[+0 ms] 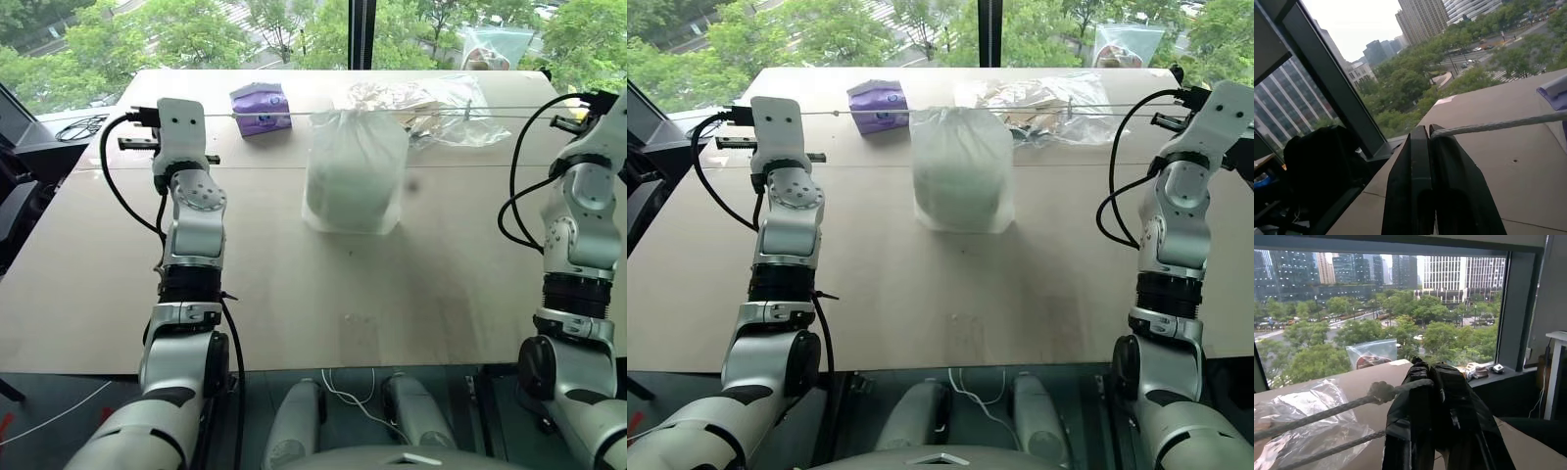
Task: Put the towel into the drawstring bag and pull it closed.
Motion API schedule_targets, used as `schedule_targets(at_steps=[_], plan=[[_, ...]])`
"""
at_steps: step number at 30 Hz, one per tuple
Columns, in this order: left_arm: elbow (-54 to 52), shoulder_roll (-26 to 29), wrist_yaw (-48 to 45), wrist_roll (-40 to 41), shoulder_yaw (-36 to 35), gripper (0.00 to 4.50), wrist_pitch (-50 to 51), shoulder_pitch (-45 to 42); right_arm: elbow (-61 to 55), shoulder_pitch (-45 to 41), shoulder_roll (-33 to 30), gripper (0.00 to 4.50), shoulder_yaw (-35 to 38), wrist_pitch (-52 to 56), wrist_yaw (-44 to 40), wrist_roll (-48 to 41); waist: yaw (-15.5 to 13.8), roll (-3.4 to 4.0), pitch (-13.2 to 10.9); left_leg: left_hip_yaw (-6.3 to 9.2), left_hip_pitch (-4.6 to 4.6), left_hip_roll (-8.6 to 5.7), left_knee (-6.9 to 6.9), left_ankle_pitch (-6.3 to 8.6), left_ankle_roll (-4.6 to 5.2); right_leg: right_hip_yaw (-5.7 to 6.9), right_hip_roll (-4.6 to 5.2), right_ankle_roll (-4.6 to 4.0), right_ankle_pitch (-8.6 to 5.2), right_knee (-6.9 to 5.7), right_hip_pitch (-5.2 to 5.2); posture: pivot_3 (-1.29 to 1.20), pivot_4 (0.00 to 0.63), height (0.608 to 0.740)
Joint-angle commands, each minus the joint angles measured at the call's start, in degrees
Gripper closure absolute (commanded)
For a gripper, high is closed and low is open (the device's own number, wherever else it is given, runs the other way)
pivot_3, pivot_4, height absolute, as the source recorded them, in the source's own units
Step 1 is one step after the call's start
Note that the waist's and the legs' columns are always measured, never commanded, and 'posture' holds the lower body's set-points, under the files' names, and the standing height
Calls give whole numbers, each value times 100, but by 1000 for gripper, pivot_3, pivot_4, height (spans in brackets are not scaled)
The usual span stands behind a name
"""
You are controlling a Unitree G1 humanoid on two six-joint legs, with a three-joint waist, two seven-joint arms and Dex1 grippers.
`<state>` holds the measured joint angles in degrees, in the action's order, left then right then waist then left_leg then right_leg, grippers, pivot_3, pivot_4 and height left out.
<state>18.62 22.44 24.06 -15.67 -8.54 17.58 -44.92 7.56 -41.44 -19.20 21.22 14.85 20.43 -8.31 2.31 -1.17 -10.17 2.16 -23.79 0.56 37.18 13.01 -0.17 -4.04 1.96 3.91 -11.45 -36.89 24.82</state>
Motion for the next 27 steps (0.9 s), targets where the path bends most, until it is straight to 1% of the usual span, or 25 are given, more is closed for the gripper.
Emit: schedule_targets(at_steps=[1,6,11,13,16,21,23,25,27], plan=[[-14,557,586,-165,-625,4481,-103,-196,-16,-58,-328,4500,885,-136,678,84,5,0,0,-1,1,0,0,0,0,0,0,0,0,0,0,0,150,740],[628,861,701,-34,-597,4481,-487,-745,90,-153,-448,4500,873,-245,789,27,6,0,0,-1,3,0,0,0,0,-1,-2,0,0,-1,0,0,150,740],[845,915,852,-25,-584,4481,-671,-786,92,-131,-426,4500,847,-262,973,47,6,0,0,-2,2,-1,-2,0,0,-1,0,0,0,1,0,0,150,740],[773,870,806,-9,-557,4481,-608,-605,43,-35,-415,4500,890,-182,1058,25,4,0,0,-1,1,-1,-5,0,0,-1,0,0,0,1,1,0,150,740],[493,811,441,-2,-398,4481,-419,-136,-197,253,-370,4500,1025,201,886,-271,12,0,0,-2,1,-1,-7,0,0,-1,1,0,0,2,1,0,150,740],[-154,834,-166,100,-421,4481,-37,928,-971,1297,-502,4500,1218,1056,569,-628,4,0,1,-1,1,1,-10,0,0,-1,1,0,0,0,1,0,150,740],[-298,804,-642,235,-300,4481,-3,1312,-1062,1622,-513,4500,1234,1552,306,-973,3,0,1,-2,3,0,-7,0,0,-1,2,0,0,0,-2,0,150,740],[-397,745,-1147,385,-108,4481,-62,1560,-1127,1773,-469,4500,1008,2089,-139,-1378,3,0,1,-5,6,0,1,0,1,-2,1,0,0,0,-6,0,150,740],[-354,636,-1691,580,118,4481,-90,1622,-1264,1618,-148,4500,808,2495,-515,-2014,24,1,1,-7,9,2,10,-1,2,-3,-1,0,0,-1,-8,0,150,740]])
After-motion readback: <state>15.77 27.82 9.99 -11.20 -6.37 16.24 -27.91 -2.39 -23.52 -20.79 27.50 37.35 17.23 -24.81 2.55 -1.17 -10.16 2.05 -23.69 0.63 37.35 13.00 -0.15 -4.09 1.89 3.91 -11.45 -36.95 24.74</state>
